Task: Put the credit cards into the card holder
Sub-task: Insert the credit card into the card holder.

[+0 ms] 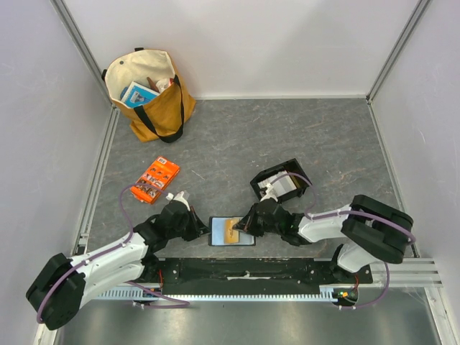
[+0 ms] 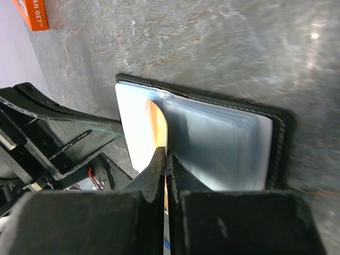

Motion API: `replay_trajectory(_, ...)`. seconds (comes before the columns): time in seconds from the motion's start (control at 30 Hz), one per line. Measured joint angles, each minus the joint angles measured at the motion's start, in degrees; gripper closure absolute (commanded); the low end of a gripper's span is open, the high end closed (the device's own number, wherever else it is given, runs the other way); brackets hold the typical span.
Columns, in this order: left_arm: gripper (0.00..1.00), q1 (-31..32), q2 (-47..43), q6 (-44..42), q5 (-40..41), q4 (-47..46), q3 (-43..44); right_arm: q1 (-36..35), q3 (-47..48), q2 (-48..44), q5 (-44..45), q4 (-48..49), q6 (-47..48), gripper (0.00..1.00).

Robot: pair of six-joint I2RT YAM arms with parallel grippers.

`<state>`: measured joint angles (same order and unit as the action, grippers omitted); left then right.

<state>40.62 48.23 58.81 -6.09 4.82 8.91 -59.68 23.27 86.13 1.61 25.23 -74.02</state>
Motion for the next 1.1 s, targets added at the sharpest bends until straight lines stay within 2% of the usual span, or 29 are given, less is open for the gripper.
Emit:
replay_trajectory(0.23, 0.98, 0.0, 0.5, 0.0, 0.0, -0.1, 0.3, 0.0, 2.3, 4.9, -3.2, 4.0, 0.1, 0.98)
replay_trajectory(0.37, 0.98, 0.0, 0.5, 0.0, 0.0, -0.1, 0.3, 0.1, 3.4, 6.6, -4.2, 4.3, 0.3, 0.82)
replay_trajectory(0.53, 0.98, 0.0, 0.3, 0.0, 0.1, 0.0, 0.3, 0.2, 4.9, 5.4, -3.8, 0.2, 1.9, 0.52)
replay_trajectory(0.6, 0.98, 0.0, 0.1, 0.0, 0.1, 0.0, 0.3, 0.0, 5.4, 2.6, -2.4, -3.4, 3.1, 0.47)
replay_trajectory(0.8, 0.98, 0.0, -0.3, 0.0, 0.0, 0.2, 0.3, -0.3, 8.1, -3.5, 1.7, -15.2, 8.1, 0.46)
replay_trajectory(1.1, 0.98, 0.0, -0.3, 0.0, 0.0, 0.2, 0.3, -2.3, 14.0, 2.9, 0.9, -17.7, 10.8, 0.52)
